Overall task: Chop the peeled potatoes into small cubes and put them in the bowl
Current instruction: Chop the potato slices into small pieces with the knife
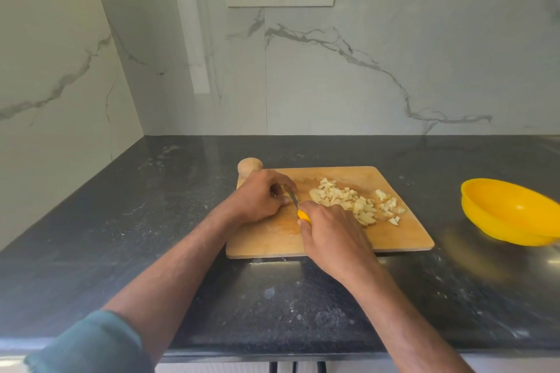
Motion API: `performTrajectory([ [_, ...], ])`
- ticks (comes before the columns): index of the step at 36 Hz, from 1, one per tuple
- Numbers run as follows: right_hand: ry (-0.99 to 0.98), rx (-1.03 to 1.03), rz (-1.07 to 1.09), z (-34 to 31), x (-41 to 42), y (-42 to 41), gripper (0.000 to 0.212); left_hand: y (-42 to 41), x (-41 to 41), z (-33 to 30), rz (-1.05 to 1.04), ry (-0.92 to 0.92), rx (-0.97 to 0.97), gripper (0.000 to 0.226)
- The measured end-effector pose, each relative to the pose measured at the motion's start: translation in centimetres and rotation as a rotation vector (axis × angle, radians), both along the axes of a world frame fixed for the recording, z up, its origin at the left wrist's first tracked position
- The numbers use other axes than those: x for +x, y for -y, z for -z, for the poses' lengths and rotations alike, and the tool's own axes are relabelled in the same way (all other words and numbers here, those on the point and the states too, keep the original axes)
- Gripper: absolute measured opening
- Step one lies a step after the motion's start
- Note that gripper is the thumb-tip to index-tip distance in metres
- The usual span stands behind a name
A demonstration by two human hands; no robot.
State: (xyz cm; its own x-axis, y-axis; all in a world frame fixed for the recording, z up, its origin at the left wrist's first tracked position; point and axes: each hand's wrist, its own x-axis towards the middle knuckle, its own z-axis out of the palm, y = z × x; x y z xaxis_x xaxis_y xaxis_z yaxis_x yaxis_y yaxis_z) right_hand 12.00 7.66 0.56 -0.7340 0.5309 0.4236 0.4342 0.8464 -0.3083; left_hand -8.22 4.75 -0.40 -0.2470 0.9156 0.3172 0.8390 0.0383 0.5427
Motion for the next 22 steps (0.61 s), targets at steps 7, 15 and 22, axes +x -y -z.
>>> performTrajectory([
  [7, 0.020, -0.004, -0.020, 0.0, 0.4, 0.2, 0.035, 0.0, 0.4, -0.5, 0.009, -0.045, -0.049, 0.023],
  [15, 0.032, -0.048, -0.038, 0.0, 2.5, 0.8, 0.036, 0.2, 0.6, -0.8, 0.013, -0.096, -0.047, 0.023],
  [22, -0.107, -0.164, -0.015, -1.2, 4.9, 0.3, 0.025, 0.2, 0.5, -0.5, 0.001, -0.044, -0.038, 0.027],
])
